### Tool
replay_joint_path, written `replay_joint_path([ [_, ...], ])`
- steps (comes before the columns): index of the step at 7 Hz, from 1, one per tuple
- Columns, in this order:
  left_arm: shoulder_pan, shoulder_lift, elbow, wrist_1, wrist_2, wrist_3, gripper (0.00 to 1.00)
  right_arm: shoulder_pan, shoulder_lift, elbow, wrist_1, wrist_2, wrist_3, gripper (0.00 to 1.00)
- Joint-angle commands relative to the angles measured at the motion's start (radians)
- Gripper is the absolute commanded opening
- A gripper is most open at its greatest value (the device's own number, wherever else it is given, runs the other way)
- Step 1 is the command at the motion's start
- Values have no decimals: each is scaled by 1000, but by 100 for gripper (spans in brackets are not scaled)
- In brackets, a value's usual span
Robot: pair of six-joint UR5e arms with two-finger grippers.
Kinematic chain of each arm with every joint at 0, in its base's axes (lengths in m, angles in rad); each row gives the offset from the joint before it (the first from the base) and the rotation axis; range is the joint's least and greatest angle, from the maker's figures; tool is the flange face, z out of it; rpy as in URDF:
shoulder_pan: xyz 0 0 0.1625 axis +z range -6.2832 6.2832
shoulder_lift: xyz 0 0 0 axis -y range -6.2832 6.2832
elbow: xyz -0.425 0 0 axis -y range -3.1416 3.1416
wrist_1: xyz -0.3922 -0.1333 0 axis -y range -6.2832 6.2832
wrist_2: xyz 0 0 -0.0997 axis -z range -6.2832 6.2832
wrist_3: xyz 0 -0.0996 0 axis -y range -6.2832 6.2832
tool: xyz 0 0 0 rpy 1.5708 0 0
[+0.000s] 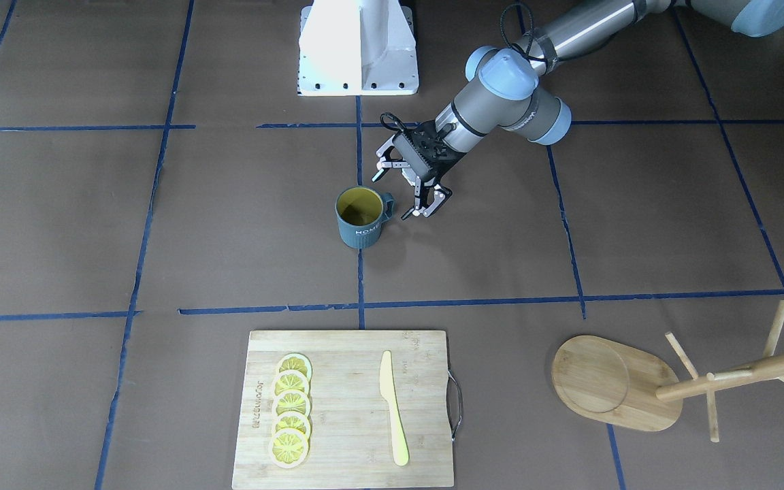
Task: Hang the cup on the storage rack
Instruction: 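Grasp the teal mug by its handle with the left gripper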
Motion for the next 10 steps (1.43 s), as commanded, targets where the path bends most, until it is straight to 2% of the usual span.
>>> replay_joint_path([
  [1,2,-13,22,0,9,0,78,3,-2,0,-2,0,0,100],
  [2,4,-13,22,0,7,-2,62,3,-2,0,-2,0,0,100],
  [4,10,-13,16,-15,7,-13,7,3,-2,-2,-3,-1,0,100],
  [5,10,-12,13,-18,7,-17,0,3,-2,0,-3,0,0,100],
  [9,-24,-7,-83,-14,1,-138,0,45,-2,0,0,2,-12,100],
  [10,-65,-6,-87,-15,0,-222,0,75,-4,-9,-9,0,-102,100],
])
